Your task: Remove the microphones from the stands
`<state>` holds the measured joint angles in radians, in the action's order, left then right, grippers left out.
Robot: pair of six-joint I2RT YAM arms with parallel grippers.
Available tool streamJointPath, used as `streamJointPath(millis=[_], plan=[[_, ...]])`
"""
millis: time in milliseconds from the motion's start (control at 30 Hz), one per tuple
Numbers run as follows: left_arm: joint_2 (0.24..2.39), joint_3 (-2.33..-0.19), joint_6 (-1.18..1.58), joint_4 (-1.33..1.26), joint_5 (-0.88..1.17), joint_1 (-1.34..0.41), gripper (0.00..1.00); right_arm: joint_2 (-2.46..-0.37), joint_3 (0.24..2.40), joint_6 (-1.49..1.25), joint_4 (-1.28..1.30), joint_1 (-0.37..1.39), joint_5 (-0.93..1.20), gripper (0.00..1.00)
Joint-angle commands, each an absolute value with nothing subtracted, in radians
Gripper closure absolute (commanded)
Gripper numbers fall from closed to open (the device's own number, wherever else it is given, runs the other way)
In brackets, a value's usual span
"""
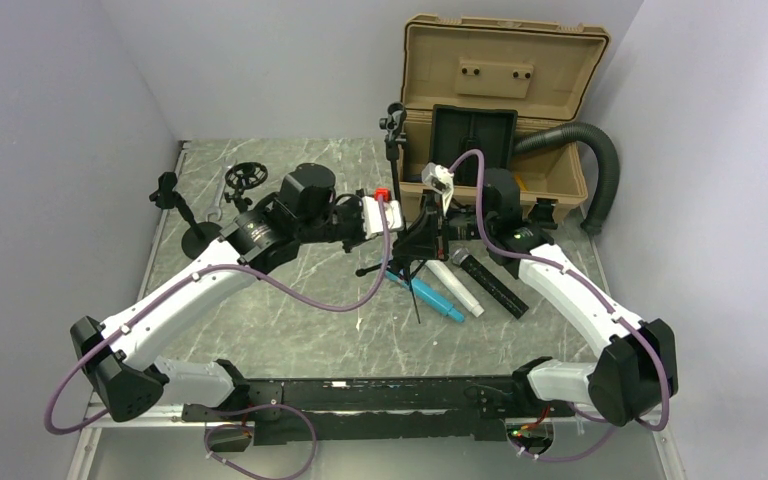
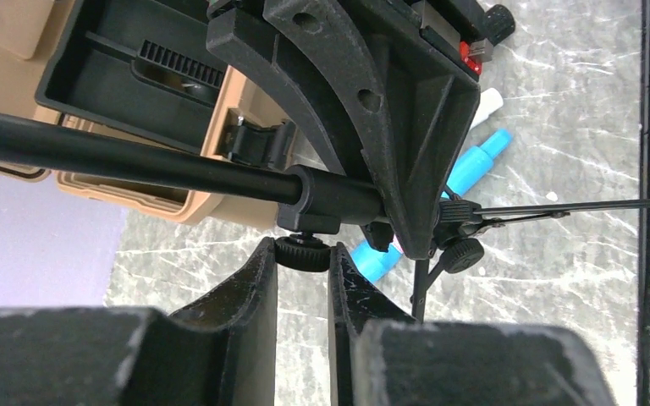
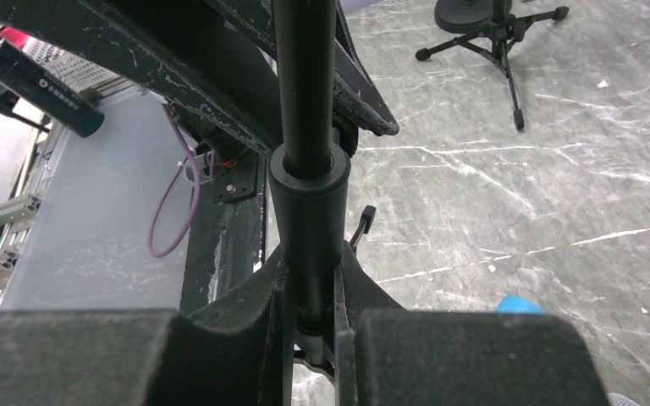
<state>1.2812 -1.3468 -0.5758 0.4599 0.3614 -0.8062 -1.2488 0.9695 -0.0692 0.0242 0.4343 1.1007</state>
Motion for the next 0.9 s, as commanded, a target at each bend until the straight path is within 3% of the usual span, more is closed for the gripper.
streamJointPath(millis=[0, 200, 467, 867], plan=[[1.267, -1.394, -0.514, 0.485, 0.528, -0.808, 1.00, -1.199, 0.977, -0.033, -0.049, 0.430, 1.108, 1.00], [1.265, -1.382, -0.344, 0.479, 0.787, -0.771, 1.00, -1.147, 0.973, 0.032, -0.007, 0.425, 1.025, 1.00], [1.246, -1.323, -0.094, 0.322, 0.974, -0.693, 1.00, -1.096, 1.000, 0.119, 0.086, 0.394, 0.944, 1.00], [1.324, -1.181, 0.634, -0.288, 1.327, -0.629, 1.00, -1.087, 1.007, 0.225, 0.139, 0.394, 0.884, 1.00]])
